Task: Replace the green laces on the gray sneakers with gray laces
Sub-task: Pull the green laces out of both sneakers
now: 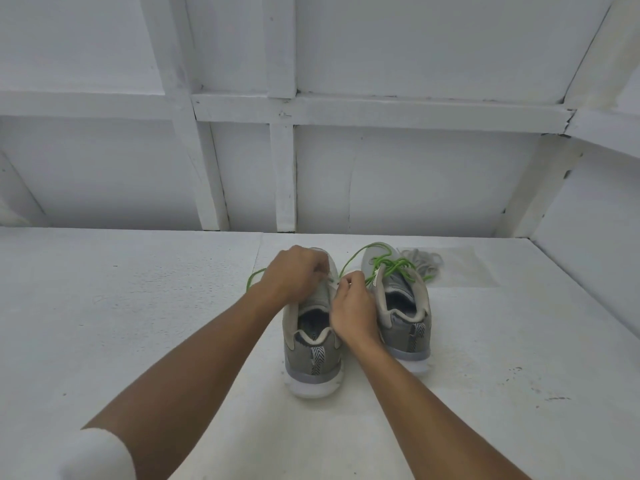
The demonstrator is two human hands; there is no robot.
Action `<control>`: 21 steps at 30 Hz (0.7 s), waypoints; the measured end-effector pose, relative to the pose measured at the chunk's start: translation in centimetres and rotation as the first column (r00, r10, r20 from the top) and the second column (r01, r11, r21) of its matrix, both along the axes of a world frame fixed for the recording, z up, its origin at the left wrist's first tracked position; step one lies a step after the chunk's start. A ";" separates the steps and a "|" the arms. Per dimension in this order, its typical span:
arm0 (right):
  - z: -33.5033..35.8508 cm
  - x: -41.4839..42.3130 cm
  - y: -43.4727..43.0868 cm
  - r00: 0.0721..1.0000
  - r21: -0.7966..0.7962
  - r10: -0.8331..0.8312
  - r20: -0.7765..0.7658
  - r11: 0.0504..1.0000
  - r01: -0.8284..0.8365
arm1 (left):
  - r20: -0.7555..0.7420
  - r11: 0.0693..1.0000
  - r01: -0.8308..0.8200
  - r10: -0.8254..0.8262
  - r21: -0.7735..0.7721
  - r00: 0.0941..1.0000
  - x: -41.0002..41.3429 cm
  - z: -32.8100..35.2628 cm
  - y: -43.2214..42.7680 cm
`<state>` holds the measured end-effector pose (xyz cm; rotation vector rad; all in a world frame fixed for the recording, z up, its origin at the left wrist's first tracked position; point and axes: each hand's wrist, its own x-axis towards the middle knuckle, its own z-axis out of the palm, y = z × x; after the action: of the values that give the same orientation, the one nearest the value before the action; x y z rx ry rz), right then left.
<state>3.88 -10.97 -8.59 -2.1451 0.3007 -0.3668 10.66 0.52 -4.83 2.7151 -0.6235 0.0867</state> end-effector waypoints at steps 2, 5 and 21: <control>-0.1 0.1 0.1 1.000 0.000 -0.005 0.007 1.000 0.005 | 0.029 0.998 -0.031 0.032 -0.057 0.999 0.5 0.6 1.0; -0.1 0.0 0.0 1.000 -0.003 0.004 0.003 1.000 -0.004 | 0.048 0.988 -0.073 0.080 -0.134 0.996 1.2 1.6 2.5; 0.3 0.0 0.0 1.000 -0.046 0.021 -0.018 0.999 -0.022 | 0.039 0.910 -0.338 0.357 -0.240 0.933 0.3 2.1 6.7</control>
<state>3.89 -10.96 -8.31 -2.1957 0.2813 -0.3456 10.92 7.19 -2.69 2.5724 -0.1290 0.3406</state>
